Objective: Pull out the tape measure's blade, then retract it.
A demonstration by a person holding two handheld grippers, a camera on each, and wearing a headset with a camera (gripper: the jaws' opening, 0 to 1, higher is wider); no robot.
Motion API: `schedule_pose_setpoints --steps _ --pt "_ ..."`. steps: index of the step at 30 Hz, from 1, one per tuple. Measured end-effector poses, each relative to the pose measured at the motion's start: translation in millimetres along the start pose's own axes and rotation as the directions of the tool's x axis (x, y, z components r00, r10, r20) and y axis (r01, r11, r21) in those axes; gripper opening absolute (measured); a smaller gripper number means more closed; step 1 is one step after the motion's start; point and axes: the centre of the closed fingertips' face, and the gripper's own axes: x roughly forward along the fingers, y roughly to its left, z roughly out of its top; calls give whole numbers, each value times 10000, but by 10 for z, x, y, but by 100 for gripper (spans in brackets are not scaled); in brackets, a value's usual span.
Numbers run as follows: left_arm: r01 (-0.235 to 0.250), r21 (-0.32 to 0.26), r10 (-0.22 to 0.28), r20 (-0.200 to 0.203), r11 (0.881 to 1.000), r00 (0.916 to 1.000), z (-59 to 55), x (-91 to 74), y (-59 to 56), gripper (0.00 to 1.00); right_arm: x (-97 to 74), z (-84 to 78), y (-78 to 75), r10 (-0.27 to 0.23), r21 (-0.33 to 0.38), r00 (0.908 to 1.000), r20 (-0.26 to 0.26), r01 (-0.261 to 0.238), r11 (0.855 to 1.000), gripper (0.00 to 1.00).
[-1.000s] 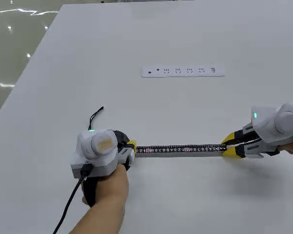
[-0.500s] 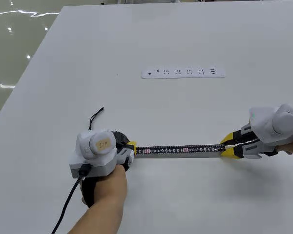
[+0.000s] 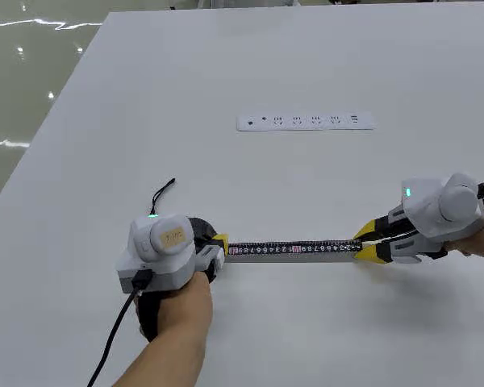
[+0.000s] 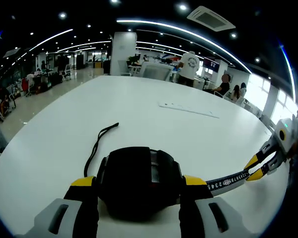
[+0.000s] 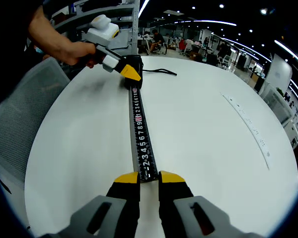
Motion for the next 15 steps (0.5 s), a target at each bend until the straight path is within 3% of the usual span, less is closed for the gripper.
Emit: schedule_pose_setpoints --steps 15 --pt "45 -45 -46 -69 10000 10000 -8 1 0 63 97 112 21 72 10 9998 182 -72 10000 12"
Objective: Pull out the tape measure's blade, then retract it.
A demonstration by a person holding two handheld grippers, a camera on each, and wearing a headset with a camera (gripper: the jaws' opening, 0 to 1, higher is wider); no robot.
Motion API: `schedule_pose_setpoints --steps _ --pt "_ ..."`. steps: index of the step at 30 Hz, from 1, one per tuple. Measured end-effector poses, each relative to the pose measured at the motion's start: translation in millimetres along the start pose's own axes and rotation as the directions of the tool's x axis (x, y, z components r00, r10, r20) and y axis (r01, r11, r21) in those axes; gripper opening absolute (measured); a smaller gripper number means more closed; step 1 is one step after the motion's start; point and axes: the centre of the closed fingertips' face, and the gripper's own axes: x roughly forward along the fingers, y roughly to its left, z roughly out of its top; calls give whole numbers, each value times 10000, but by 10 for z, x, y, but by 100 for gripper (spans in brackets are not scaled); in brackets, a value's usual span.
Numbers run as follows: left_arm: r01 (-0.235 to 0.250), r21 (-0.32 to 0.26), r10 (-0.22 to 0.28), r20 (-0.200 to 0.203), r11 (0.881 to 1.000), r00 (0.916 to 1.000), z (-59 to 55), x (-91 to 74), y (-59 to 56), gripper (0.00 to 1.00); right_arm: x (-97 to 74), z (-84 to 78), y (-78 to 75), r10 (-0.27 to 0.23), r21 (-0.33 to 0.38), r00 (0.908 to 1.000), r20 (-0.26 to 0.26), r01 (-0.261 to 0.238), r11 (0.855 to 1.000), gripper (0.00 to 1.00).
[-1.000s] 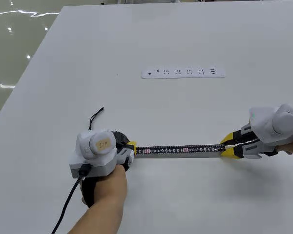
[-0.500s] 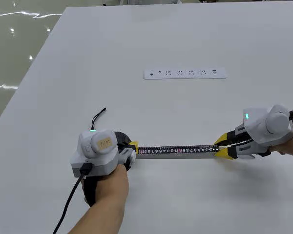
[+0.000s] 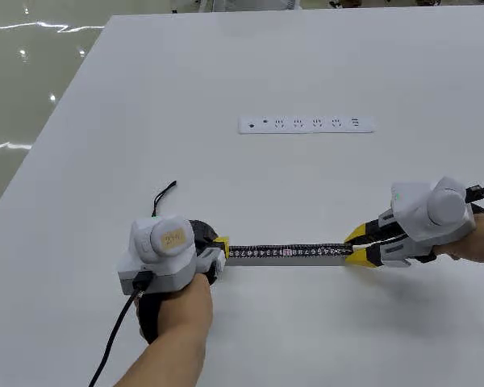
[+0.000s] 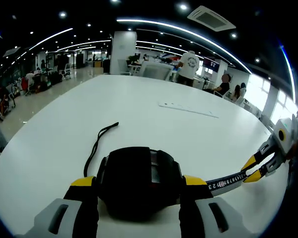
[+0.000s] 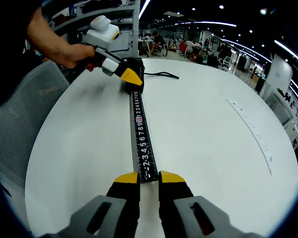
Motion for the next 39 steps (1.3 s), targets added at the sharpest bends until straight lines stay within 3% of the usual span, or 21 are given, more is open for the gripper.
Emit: schedule_pose_setpoints --steps 18,39 --pt "39 -5 -39 -74 10000 10000 4 2 6 63 118 155 44 110 2 9998 174 -110 9999 12" --pt "54 -33 -54 -92 10000 9999 1 2 0 63 231 211 16 157 16 9995 266 -157 9999 12"
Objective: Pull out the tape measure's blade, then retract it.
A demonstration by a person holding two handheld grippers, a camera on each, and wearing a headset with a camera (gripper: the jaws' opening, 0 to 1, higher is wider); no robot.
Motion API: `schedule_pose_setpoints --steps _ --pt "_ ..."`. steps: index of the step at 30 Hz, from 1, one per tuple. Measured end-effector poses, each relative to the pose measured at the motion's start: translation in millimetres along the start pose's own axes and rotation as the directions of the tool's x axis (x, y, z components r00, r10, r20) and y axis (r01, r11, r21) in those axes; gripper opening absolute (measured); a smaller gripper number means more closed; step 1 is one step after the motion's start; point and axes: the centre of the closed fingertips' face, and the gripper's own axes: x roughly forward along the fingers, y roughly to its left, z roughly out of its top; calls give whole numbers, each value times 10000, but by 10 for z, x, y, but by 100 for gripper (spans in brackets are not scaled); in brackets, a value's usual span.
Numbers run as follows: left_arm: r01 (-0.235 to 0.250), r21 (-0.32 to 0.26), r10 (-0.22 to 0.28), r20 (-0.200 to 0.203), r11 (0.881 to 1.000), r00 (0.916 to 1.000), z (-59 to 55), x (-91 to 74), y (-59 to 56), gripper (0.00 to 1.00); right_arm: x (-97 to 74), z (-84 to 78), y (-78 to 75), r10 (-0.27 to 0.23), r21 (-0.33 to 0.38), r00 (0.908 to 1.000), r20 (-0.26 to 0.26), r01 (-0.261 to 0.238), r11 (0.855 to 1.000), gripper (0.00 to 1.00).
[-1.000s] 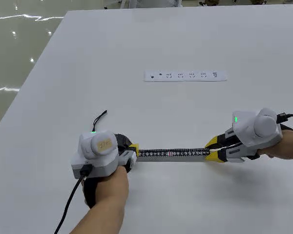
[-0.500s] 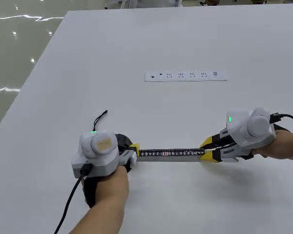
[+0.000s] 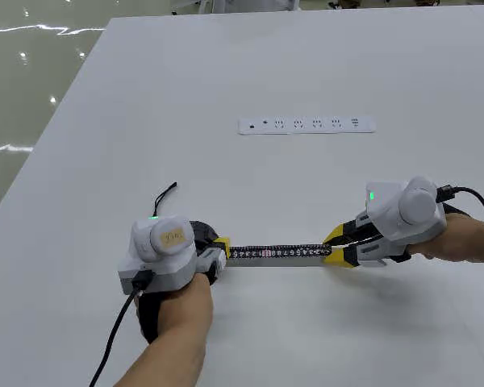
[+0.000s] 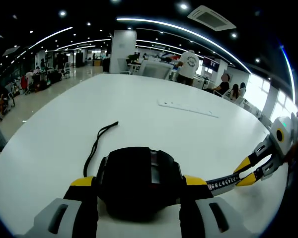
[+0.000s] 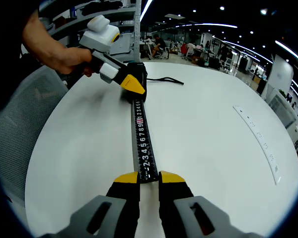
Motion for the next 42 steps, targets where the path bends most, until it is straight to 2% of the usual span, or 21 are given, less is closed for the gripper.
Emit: schedule_pose_setpoints --steps 11,24,42 --pt "49 -40 -49 -35 10000 10000 0 3 -1 63 101 131 11 101 32 9997 203 -101 9999 12" --pt "65 -58 -65 -51 10000 10000 1 2 3 63 158 183 22 105 75 9996 271 -107 9999 12" --pt "88 -172 -90 -65 9998 9999 7 -1 9 63 319 349 59 110 73 9991 408 -113 9999 12"
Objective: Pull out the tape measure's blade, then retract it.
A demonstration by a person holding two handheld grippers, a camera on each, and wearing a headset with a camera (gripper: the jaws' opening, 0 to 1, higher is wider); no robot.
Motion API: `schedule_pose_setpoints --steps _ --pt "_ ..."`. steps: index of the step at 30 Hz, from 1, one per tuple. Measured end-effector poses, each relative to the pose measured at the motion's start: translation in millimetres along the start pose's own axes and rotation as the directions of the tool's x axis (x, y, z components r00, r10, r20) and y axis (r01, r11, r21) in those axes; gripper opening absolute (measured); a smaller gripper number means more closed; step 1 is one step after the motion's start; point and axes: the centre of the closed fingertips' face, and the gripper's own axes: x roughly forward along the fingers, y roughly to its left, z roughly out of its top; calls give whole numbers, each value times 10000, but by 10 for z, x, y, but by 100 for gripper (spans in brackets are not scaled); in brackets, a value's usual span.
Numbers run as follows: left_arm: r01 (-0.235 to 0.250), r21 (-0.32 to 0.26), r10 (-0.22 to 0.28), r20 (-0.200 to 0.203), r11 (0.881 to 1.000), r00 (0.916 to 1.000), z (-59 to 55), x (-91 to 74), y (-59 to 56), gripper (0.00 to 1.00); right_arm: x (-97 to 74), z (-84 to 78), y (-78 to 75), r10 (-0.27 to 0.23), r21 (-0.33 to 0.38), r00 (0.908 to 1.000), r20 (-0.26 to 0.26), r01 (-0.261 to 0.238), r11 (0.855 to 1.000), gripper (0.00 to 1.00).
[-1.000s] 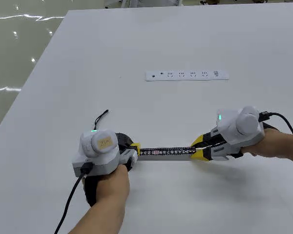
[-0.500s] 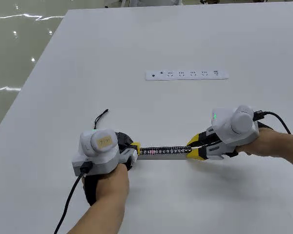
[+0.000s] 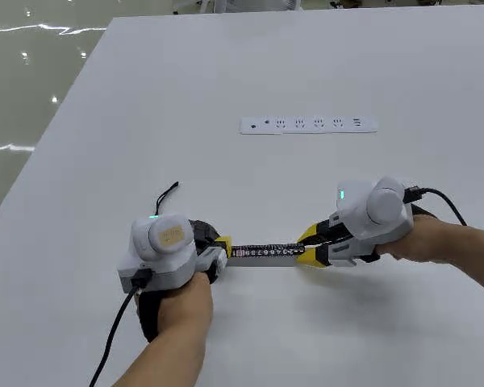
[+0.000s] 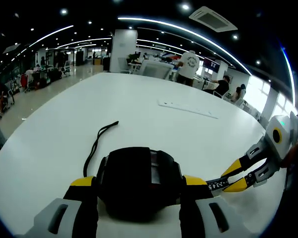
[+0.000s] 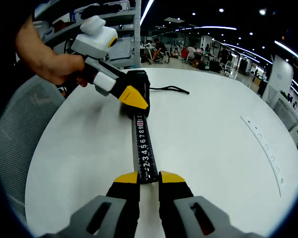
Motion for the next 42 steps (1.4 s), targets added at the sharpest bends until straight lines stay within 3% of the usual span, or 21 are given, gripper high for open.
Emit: schedule_pose_setpoints --steps 15,42 --pt "25 -74 -25 -16 10000 10000 1 1 -3 64 122 128 12 -5 15 9999 114 4 10000 12" --pt "165 -340 -166 -14 9993 9999 9 -5 8 64 498 513 95 -2 -26 9990 452 3 10000 12"
